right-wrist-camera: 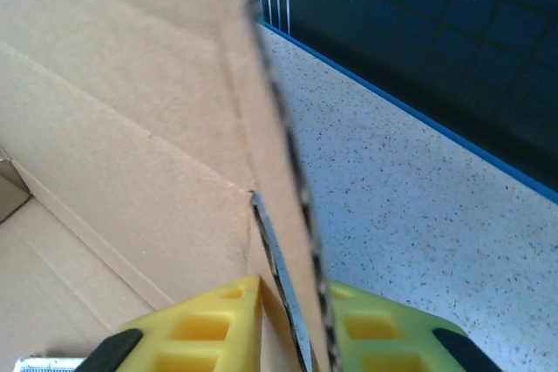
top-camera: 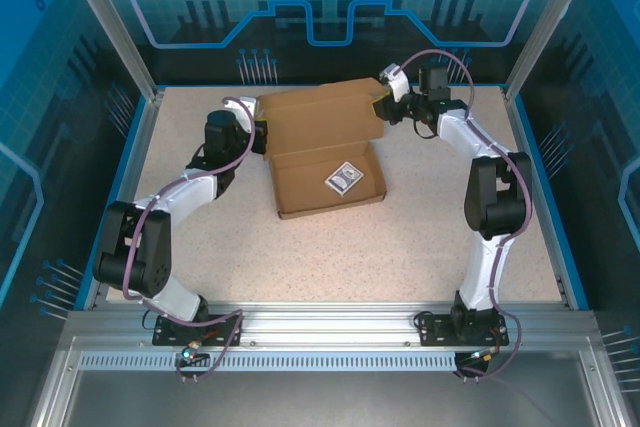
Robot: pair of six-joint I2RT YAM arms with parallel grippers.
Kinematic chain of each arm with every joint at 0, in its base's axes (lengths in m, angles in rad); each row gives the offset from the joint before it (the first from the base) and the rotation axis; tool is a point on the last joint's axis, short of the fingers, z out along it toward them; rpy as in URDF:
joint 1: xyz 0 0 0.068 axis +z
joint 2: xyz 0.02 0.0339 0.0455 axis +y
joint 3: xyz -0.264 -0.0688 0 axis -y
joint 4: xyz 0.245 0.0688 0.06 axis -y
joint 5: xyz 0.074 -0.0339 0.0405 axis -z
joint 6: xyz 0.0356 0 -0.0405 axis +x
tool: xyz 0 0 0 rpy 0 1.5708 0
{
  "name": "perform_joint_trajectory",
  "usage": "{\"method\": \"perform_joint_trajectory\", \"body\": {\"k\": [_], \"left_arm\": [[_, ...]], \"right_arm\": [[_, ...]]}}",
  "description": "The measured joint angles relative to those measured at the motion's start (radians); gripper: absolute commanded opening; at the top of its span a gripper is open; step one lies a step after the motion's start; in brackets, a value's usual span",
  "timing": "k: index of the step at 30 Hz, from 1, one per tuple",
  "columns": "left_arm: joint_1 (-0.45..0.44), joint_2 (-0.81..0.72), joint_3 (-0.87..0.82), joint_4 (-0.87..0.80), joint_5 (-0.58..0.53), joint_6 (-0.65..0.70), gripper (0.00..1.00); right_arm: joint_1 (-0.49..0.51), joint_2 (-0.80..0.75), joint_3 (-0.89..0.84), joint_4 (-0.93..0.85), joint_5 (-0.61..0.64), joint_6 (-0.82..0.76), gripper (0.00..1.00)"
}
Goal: Fold the paper box
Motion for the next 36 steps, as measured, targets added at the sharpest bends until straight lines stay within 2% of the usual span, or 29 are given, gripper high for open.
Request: {"method": "perform_joint_trajectory", "body": {"k": [6, 14, 22, 29, 36], "left_arm": [[-0.031, 0.000, 0.001, -0.019, -0.077, -0.004, 0.02], [-0.057, 0.000, 0.045, -0.077, -0.204, -0.045, 0.02], [-0.073, 0.000, 0.080, -0.106, -0.319, -0.102, 0.01], [-0.103, -0.005, 0.062, -0.095, -0.369, -0.119, 0.01], [-0.131, -0.037, -0.032, -0.010, -0.428, -0.128, 0.07]], "right_arm": [[0.029, -0.008, -0.007, 0.020, 0.067, 0.009, 0.03], [0.121, -0.077, -0.058, 0.063, 0.324, 0.036, 0.00], [0.213, -0.159, -0.206, 0.235, 0.547, 0.058, 0.02], [0.233, -0.185, -0.357, 0.431, 0.616, 0.058, 0.01], [0.252, -0.195, -0.447, 0.561, 0.641, 0.054, 0.00]]}}
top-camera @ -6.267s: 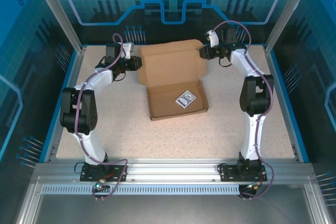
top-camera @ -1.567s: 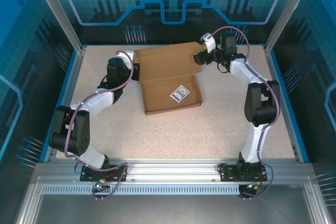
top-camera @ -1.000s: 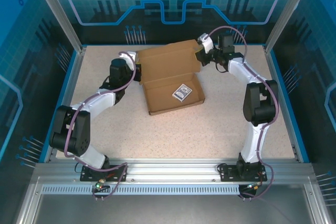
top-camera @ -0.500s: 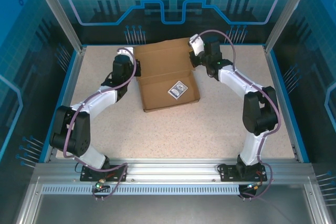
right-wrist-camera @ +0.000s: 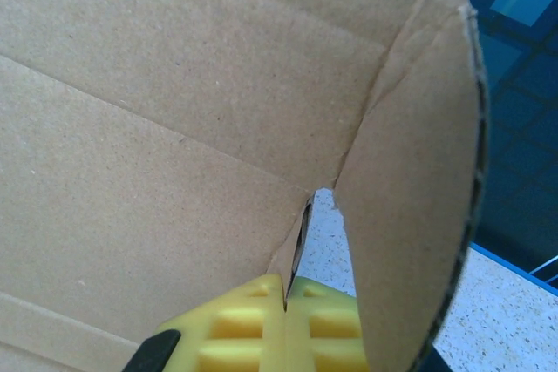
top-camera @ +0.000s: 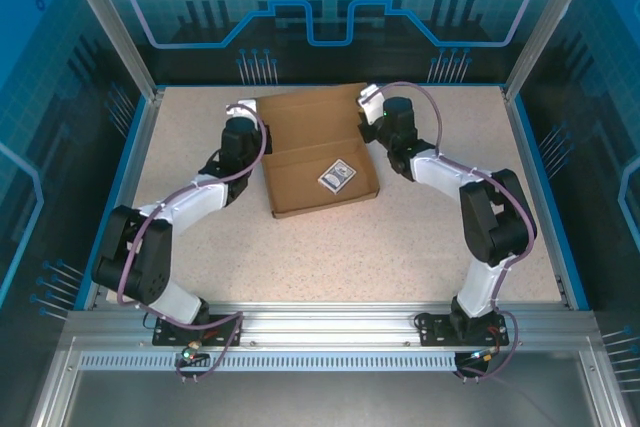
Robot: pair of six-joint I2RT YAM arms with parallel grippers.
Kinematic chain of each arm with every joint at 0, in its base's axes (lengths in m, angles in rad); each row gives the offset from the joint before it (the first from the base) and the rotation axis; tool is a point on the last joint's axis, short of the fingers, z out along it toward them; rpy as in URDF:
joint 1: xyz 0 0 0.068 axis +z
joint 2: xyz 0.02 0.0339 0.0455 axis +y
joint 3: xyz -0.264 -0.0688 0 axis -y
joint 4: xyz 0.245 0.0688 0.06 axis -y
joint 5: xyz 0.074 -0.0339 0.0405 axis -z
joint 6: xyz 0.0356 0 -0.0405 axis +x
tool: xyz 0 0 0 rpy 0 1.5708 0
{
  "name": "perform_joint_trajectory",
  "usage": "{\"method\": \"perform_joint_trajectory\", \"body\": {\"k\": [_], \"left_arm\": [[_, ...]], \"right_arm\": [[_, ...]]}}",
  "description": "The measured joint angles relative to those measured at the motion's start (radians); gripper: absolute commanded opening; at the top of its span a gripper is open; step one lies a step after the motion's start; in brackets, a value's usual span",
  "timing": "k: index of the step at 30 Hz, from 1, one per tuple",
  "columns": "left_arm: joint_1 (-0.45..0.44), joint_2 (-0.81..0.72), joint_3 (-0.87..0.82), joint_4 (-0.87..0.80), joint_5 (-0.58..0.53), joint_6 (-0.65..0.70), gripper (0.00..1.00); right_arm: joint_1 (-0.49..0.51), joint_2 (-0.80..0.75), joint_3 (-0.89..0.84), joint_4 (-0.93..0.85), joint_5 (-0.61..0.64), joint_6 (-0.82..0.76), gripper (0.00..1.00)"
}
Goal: Fold the paper box
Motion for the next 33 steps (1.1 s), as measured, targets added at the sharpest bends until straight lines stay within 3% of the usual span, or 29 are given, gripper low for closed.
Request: {"method": "perform_joint_trajectory", "body": {"k": [33], "left_arm": [[-0.219, -0.085, -0.264, 0.270, -0.354, -0.120, 0.08]], "right_arm": [[0.060, -0.086, -0.224, 0.227, 0.113, 0.026, 0.01]]}}
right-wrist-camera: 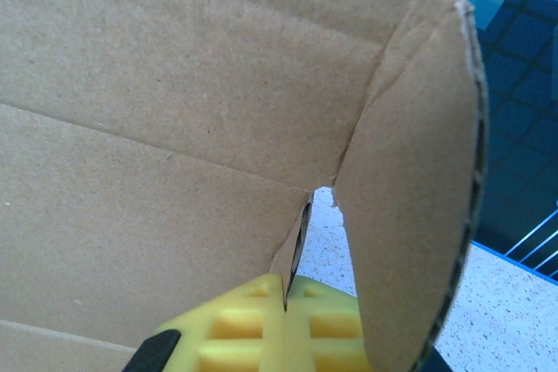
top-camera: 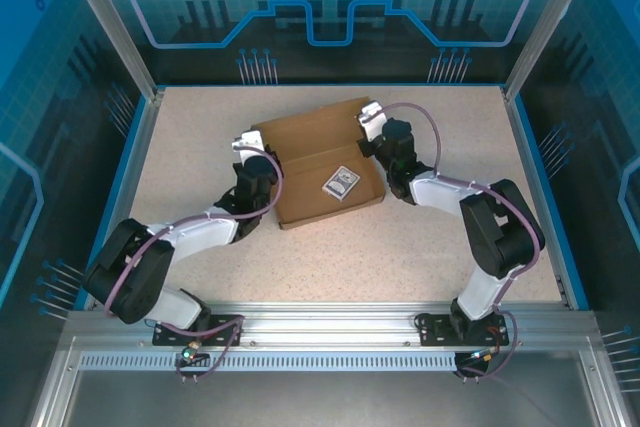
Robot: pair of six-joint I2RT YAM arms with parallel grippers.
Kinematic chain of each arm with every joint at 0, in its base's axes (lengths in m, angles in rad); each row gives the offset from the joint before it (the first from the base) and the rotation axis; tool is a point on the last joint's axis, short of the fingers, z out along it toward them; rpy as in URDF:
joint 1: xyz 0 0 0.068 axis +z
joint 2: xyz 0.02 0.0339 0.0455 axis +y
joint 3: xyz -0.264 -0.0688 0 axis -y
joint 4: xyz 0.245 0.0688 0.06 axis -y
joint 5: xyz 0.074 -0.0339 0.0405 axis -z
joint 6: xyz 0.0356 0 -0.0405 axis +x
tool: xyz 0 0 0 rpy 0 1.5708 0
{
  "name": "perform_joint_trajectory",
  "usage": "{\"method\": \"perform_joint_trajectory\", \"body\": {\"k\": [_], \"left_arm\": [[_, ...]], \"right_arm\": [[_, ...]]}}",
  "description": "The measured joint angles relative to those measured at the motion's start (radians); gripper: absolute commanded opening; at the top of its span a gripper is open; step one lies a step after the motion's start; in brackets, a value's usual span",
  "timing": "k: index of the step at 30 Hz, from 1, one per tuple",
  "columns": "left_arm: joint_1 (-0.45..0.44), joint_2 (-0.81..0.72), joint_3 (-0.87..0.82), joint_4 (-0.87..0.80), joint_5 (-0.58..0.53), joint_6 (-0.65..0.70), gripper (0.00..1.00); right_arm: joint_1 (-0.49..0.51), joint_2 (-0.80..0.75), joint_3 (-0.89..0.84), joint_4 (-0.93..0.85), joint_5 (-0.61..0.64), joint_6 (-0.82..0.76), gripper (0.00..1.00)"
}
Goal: Fold the paper box
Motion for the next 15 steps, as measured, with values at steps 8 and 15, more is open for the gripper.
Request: {"method": "perform_joint_trajectory", "body": {"k": [8, 15], "left_arm": [[-0.071, 0.011, -0.067, 0.136, -0.095, 0.035, 0.08], [-0.107, 0.040, -0.085, 0.204, -0.147, 0.063, 0.08]], "right_arm": [[0.006, -0.018, -0.050, 0.050, 0.019, 0.013, 0.01], [0.008, -0.043, -0.105, 0.090, 0.034, 0.028, 0.01]]}}
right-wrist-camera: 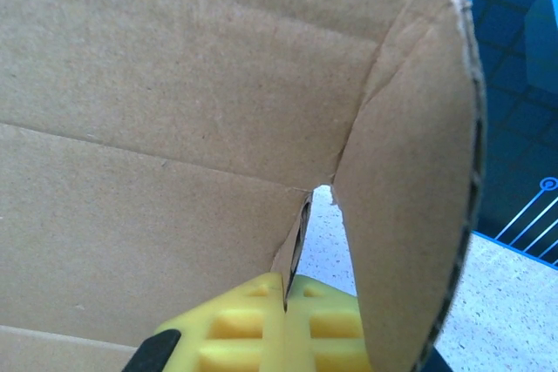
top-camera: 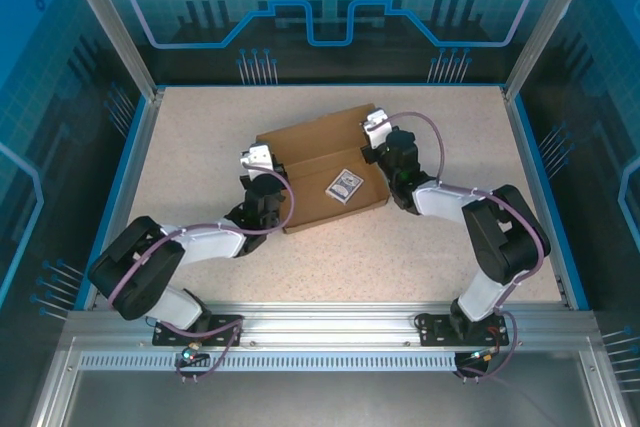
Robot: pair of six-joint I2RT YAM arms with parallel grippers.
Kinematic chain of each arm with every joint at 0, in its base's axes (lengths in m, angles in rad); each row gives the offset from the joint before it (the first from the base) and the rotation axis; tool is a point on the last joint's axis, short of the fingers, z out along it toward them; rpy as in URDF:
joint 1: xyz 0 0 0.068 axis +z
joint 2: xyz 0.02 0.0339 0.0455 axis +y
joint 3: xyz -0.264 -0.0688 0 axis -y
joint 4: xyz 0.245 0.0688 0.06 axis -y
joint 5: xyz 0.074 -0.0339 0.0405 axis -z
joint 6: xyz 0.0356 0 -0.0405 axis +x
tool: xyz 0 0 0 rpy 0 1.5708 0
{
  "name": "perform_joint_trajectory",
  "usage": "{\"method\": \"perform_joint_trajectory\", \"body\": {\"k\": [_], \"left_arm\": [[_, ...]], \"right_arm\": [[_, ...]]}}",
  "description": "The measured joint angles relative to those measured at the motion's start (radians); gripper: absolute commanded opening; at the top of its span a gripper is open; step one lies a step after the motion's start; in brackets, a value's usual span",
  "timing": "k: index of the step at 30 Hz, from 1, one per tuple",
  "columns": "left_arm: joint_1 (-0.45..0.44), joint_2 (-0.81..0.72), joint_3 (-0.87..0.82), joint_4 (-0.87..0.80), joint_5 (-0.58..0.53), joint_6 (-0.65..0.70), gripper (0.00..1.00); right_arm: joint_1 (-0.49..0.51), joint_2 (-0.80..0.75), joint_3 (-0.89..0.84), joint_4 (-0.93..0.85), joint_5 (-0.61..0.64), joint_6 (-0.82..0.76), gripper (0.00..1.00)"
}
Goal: Fold the paper box
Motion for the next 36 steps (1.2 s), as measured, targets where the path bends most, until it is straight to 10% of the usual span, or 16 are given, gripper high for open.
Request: {"method": "perform_joint_trajectory", "body": {"k": [36], "left_arm": [[-0.113, 0.063, -0.091, 0.209, -0.110, 0.100, 0.12]], "right_arm": [[0.043, -0.116, -0.177, 0.082, 0.095, 0.087, 0.03]]}}
